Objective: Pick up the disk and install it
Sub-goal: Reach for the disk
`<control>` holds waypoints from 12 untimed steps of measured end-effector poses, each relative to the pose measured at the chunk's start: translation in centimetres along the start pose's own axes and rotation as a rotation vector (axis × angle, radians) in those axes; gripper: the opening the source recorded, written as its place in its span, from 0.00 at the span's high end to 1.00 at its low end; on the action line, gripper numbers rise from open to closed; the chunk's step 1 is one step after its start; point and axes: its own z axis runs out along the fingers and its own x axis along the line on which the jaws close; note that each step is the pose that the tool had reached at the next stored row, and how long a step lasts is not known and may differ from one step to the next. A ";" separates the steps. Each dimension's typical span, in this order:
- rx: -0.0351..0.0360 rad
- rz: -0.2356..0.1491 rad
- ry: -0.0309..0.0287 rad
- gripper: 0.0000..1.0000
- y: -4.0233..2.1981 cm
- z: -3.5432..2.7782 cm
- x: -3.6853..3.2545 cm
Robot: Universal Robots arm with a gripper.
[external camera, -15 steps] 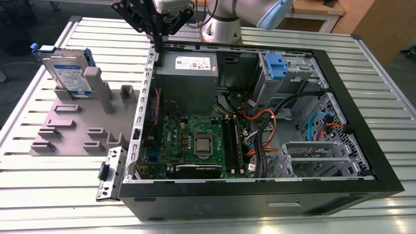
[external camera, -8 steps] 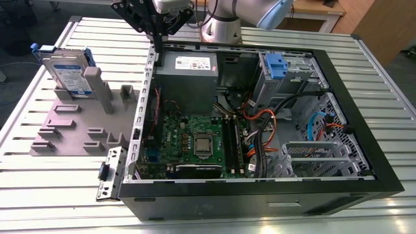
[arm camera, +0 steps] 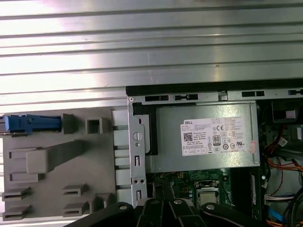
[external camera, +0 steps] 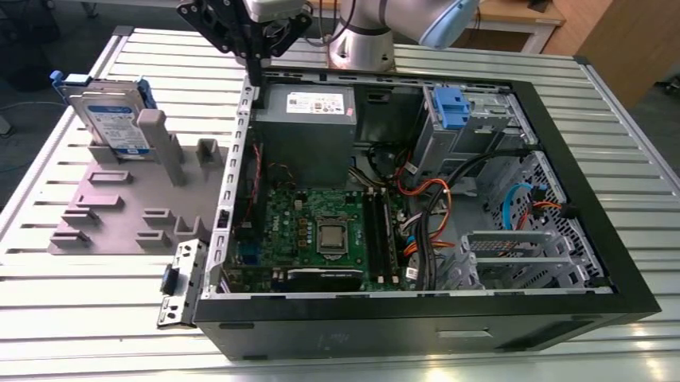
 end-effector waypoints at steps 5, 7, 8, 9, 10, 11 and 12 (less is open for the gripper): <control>0.0000 0.000 0.0000 0.89 -0.01 0.01 0.12; -0.0001 0.000 0.0000 0.89 -0.01 0.01 0.12; 0.0000 0.000 -0.0001 0.89 -0.01 0.01 0.14; -0.0001 0.000 -0.0001 0.89 -0.01 0.01 0.17; -0.0001 0.000 0.0000 0.89 -0.01 0.01 0.19; -0.0001 0.000 -0.0001 0.89 -0.01 0.01 0.22; -0.0001 0.000 0.0000 0.89 -0.02 0.01 0.29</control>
